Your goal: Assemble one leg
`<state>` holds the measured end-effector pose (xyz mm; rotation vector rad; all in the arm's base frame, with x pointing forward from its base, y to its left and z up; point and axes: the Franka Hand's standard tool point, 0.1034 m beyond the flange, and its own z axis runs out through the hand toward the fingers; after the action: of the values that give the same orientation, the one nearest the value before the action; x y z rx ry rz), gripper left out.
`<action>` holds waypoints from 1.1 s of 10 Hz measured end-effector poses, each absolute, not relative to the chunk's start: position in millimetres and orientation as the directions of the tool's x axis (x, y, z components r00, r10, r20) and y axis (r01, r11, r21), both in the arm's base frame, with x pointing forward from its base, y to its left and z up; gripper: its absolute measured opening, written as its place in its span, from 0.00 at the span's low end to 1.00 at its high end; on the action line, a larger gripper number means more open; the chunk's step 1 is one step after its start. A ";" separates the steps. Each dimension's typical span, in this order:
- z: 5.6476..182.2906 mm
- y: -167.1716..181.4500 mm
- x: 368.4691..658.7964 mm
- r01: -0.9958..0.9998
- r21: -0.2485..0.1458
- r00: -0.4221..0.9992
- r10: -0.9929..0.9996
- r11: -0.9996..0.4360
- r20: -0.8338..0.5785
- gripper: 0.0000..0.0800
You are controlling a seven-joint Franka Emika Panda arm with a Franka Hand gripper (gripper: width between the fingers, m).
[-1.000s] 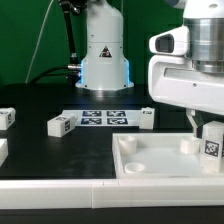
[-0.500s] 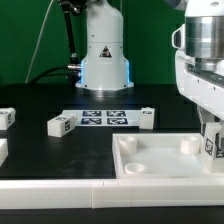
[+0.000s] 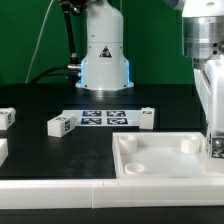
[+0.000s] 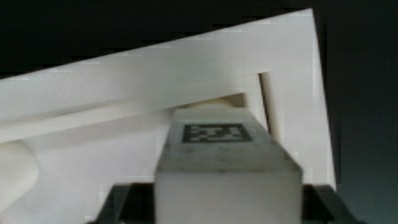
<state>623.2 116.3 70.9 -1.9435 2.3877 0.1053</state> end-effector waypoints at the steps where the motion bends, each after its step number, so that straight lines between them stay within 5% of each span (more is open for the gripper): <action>1: 70.6 116.8 623.0 -0.982 0.014 -0.189 -0.978 0.188 -0.091 0.51; 2: 70.6 116.9 622.9 -0.989 0.011 -0.149 -0.985 0.148 -0.092 0.51; 4: 71.1 117.4 623.3 -0.999 0.001 -0.047 -0.995 0.047 -0.093 0.78; 7: 71.6 119.8 622.8 -0.945 -0.026 0.327 -0.941 -0.326 -0.088 0.81; 11: 71.0 121.7 621.9 -0.754 -0.053 0.657 -0.751 -0.655 -0.074 0.81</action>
Offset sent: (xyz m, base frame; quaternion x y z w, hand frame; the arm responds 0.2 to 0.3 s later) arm 0.0018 0.0027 0.0012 -0.0126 -0.0019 -0.1058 0.9943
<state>621.9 121.7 71.0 -2.7872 1.2681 0.0706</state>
